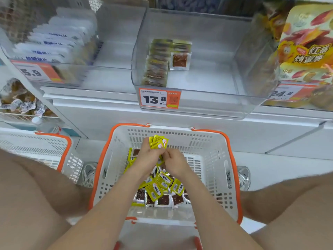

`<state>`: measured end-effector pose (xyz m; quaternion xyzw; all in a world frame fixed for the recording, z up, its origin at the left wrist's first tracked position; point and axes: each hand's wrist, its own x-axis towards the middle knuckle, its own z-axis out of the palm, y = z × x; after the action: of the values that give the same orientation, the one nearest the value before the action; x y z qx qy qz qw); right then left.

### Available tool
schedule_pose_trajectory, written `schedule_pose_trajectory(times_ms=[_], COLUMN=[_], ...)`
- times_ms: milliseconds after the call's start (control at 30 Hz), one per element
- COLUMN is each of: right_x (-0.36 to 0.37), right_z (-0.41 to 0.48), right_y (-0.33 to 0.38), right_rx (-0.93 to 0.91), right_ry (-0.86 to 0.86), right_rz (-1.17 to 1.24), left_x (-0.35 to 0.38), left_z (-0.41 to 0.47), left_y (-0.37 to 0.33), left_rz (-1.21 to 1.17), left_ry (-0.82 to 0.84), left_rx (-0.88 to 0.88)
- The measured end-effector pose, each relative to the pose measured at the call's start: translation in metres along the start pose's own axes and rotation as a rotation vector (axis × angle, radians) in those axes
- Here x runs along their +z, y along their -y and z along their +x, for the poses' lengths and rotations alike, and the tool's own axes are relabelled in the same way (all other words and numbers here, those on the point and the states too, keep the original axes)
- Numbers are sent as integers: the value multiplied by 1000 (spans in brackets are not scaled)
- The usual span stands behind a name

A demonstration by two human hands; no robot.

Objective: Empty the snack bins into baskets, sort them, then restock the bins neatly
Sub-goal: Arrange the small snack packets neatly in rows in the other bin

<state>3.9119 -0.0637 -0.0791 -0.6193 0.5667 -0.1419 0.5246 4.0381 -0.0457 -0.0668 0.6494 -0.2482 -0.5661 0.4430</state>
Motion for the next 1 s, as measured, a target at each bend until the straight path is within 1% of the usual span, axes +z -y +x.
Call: schedule_pose_trajectory(times_ms=[33, 100, 133, 167, 233, 300, 333, 400, 433, 500, 533, 600, 633, 700, 767, 867, 900, 933, 1000], right_x=[-1, -2, -2, 2, 15, 24, 30, 46, 59, 80, 89, 99, 99, 93, 79, 52, 42, 34, 16], right_z=[3, 9, 11, 17, 31, 32, 29, 24, 25, 22, 22, 27, 30, 33, 36, 41, 42, 44, 44], right_y=[-5, -18, -24, -36, -63, -81, -83, -90, -98, -97, -97, -101, -106, -111, -114, -117, -115, -111, -97], right_rx=[10, 96, 143, 167, 155, 152, 160, 181, 181, 208, 237, 279, 267, 260, 279, 387, 421, 450, 483], right_ry=[16, 112, 144, 120, 18, -13, 26, 173, 204, 232, 243, 245, 232, 210, 171, 107, 88, 86, 131], right_rz=[64, 239, 275, 255, -21, -319, -428, -605, -685, -835, -862, -784, -719, -619, -571, -472, -382, -241, 180], left_x=[-3, -10, -14, -17, -27, -36, -40, -44, -49, -51, -54, -52, -47, -47, -52, -51, -50, -50, -45], left_z=[2, 7, 10, 12, 22, 25, 27, 28, 30, 31, 35, 36, 32, 33, 37, 37, 36, 35, 32], left_y=[5, 13, 18, 23, 38, 51, 59, 68, 75, 79, 85, 83, 76, 77, 82, 78, 76, 75, 70], left_rz=[11, 44, 88, 149, 261, 287, 307, 317, 329, 358, 357, 382, 386, 406, 388, 338, 326, 292, 270], left_ry=[2, -6, -11, -27, -51, -86, -105, -152, -164, -187, -194, -198, -184, -178, -196, -179, -181, -172, -127], left_rx=[20, 0, -26, -41, -41, -63, -79, -109, -79, -93, -116, -137, -146, -140, -144, -163, -171, -166, -160])
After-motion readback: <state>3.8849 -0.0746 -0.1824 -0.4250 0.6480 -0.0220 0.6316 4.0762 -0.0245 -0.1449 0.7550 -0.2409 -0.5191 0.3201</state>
